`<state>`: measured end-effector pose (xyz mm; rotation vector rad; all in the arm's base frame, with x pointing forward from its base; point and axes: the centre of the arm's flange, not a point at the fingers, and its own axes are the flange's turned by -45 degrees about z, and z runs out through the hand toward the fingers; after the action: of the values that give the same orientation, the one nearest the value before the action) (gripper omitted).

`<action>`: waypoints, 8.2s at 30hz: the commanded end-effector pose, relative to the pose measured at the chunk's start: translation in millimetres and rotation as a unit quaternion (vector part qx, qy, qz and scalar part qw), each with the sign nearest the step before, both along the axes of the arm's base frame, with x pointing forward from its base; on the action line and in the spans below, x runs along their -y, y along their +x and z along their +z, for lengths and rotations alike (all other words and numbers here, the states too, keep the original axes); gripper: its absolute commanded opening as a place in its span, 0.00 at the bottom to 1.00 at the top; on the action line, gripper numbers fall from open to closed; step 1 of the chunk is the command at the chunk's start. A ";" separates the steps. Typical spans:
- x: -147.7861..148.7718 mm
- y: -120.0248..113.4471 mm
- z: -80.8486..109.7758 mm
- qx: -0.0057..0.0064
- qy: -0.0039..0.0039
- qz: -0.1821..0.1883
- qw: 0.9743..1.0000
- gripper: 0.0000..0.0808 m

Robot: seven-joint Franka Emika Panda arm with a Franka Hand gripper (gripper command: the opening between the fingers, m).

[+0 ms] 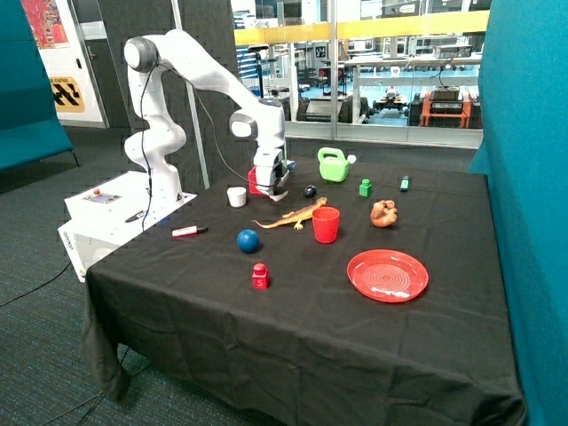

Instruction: Put the ball in the red pot

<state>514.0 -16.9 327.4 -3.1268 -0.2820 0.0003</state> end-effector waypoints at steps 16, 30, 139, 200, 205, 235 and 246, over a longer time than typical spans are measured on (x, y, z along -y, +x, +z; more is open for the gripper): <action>3.1 0.7 7.5 0.000 -0.001 0.003 1.000 1.00; 28.8 2.0 37.5 0.000 -0.001 -0.016 1.000 1.00; 253.2 -12.6 25.9 0.000 -0.001 -0.268 0.964 0.94; 266.2 31.0 -14.7 0.000 -0.001 -0.252 0.968 0.93; 263.4 30.6 -18.9 0.000 -0.001 -0.248 0.969 0.92; 254.1 35.7 -25.7 0.000 -0.001 -0.240 0.971 0.00; 253.0 35.1 -27.5 0.000 -0.001 -0.235 0.972 0.00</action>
<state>549.9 -271.5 301.6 -3.1025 0.4774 0.0008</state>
